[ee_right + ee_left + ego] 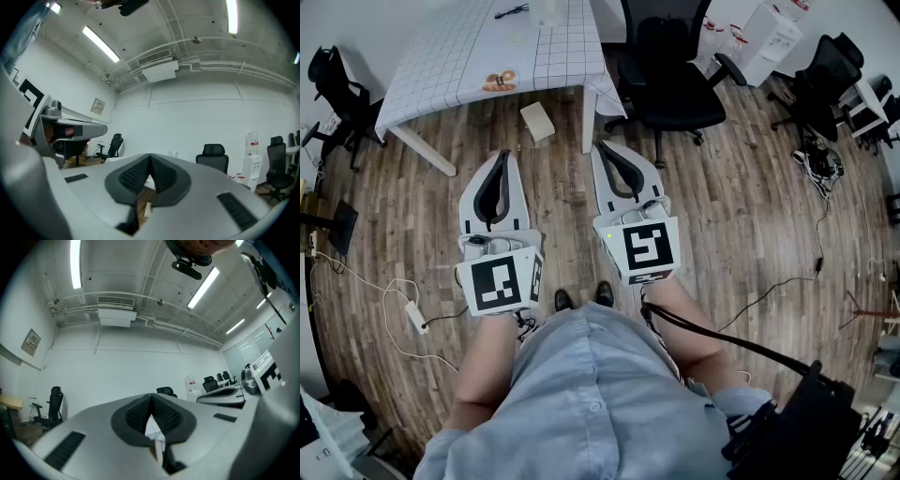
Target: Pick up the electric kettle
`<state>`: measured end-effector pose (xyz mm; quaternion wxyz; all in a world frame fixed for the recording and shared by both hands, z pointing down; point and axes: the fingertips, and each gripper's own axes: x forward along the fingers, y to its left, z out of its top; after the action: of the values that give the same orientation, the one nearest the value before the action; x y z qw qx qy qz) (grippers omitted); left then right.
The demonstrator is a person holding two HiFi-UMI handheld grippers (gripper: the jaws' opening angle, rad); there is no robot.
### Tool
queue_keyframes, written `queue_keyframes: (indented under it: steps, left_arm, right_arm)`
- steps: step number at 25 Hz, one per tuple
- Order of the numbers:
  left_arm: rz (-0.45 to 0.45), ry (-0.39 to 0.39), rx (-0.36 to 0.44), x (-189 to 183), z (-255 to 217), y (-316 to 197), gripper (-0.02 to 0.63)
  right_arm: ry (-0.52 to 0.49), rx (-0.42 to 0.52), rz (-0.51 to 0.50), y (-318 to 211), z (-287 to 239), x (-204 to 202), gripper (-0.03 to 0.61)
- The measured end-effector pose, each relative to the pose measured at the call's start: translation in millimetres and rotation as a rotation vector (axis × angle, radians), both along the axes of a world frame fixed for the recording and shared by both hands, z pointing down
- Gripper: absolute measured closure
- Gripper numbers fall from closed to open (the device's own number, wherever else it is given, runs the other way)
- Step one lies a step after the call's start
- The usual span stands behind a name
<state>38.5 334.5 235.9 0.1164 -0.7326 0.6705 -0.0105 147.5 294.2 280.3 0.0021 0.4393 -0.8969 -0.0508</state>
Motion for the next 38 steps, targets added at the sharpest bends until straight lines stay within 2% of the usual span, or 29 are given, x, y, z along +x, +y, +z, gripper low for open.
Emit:
queue_keyframes:
  steps: [15, 21, 26, 32, 38]
  left_arm:
    - [-0.021, -0.018, -0.003, 10, 0, -5, 0.612]
    - [-0.043, -0.024, -0.009, 19, 5, -14, 0.612]
    - [-0.064, -0.021, -0.015, 24, 12, -22, 0.612]
    - [-0.078, -0.006, -0.041, 16, 21, -49, 0.612]
    - [-0.063, 0.012, -0.053, -6, 30, -102, 0.612]
  right_arm:
    - [-0.019, 0.004, -0.01, -8, 0, 12, 0.578]
    - [-0.074, -0.003, -0.028, -19, 3, 26, 0.577]
    - [-0.05, -0.008, -0.034, -33, 9, 32, 0.577]
    - [-0.026, -0.046, -0.039, -60, 23, 25, 0.577]
    - [-0.006, -0.059, -0.017, -112, 36, 4, 0.577]
